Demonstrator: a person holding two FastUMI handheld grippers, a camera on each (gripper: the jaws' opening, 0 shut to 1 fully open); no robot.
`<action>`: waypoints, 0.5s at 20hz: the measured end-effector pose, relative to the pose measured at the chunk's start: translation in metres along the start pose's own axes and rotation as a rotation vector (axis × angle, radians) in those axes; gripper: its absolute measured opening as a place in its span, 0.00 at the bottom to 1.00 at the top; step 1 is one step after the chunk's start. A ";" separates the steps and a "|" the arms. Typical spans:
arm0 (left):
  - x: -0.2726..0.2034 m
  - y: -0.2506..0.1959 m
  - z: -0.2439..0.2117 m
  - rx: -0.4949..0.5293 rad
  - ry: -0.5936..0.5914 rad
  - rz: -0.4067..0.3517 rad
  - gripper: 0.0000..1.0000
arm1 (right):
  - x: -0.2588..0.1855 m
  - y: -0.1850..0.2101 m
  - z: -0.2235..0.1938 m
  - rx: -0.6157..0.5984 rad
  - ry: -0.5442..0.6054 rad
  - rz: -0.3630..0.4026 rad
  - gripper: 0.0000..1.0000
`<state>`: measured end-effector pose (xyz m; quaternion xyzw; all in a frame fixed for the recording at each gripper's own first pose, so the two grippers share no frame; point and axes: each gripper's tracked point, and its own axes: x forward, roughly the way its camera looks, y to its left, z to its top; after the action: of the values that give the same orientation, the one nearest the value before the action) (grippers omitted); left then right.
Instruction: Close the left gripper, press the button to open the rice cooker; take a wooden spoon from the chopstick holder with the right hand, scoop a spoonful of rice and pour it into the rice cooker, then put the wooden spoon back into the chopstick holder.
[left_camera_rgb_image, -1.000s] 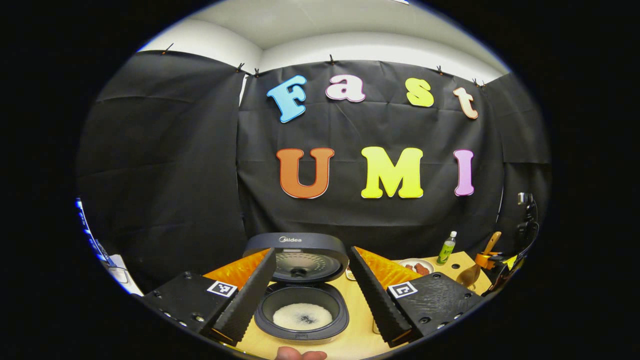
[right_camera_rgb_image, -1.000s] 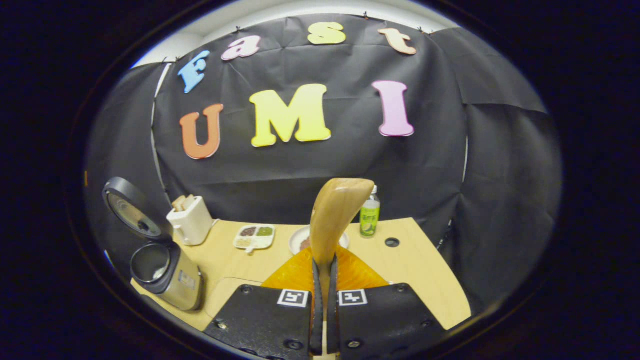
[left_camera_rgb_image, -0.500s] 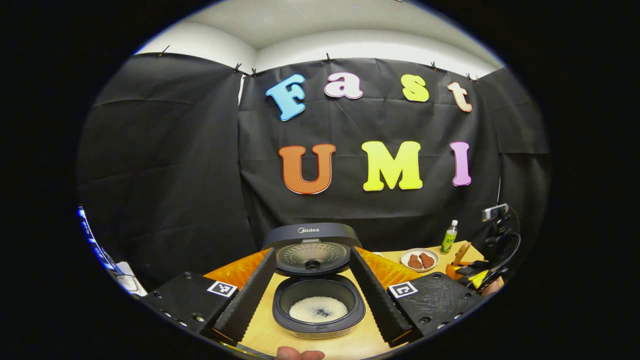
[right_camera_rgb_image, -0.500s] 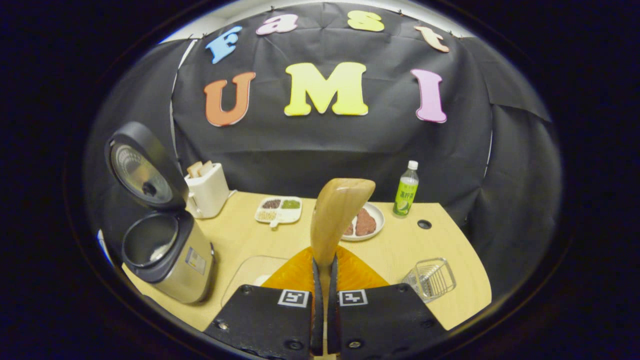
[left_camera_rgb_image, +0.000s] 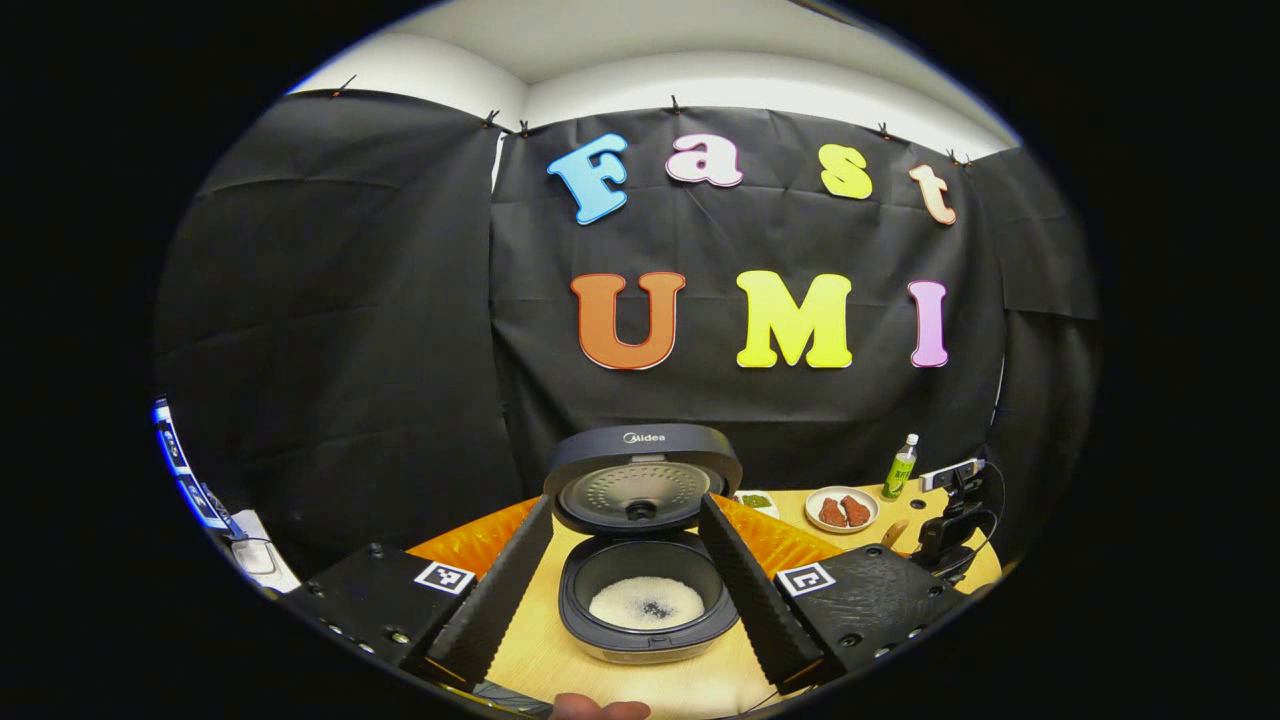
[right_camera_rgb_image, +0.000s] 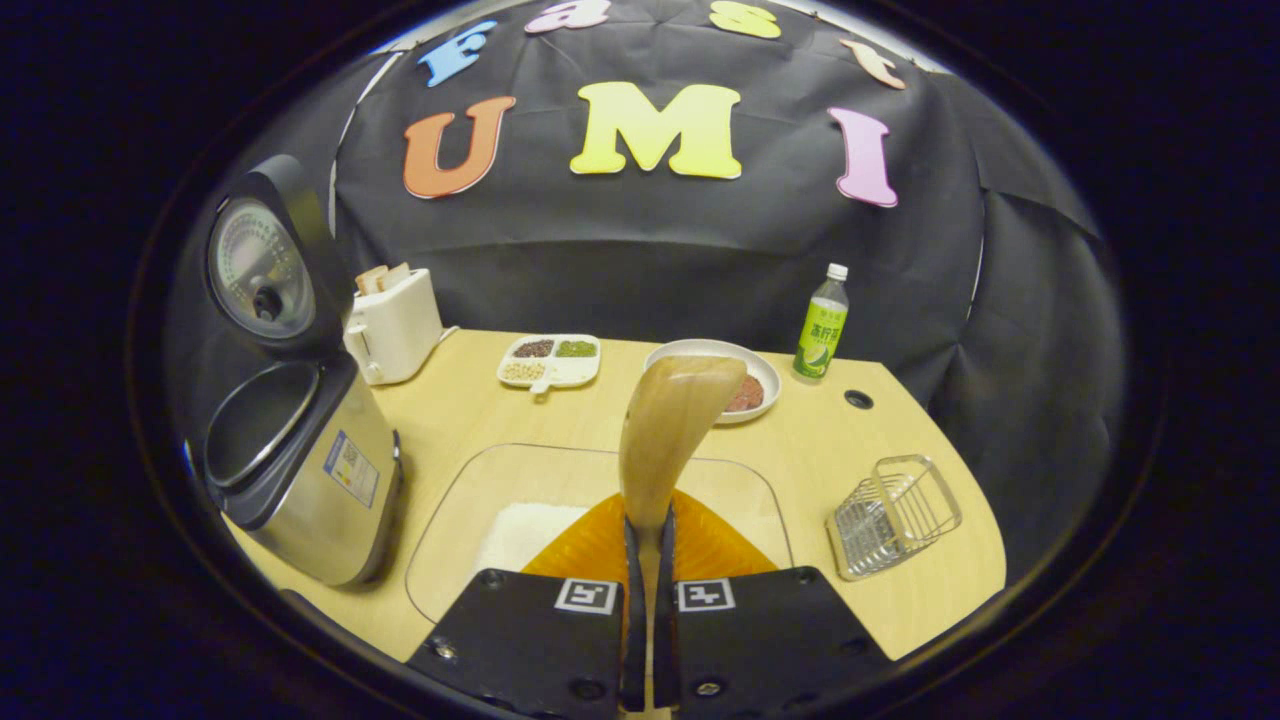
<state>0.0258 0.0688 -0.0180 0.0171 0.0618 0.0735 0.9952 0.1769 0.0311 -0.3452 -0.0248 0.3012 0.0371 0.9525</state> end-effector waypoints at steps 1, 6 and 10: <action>-0.001 0.002 -0.001 -0.002 0.001 0.003 0.94 | 0.001 0.009 -0.002 0.035 0.009 0.025 0.09; -0.004 0.008 -0.005 -0.007 0.006 0.021 0.95 | 0.002 0.045 0.000 0.214 0.047 0.138 0.09; -0.006 0.005 -0.005 -0.026 0.008 0.014 0.95 | 0.001 0.058 0.001 0.370 0.081 0.217 0.08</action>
<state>0.0183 0.0728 -0.0218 0.0042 0.0645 0.0813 0.9946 0.1734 0.0892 -0.3464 0.1813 0.3418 0.0825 0.9184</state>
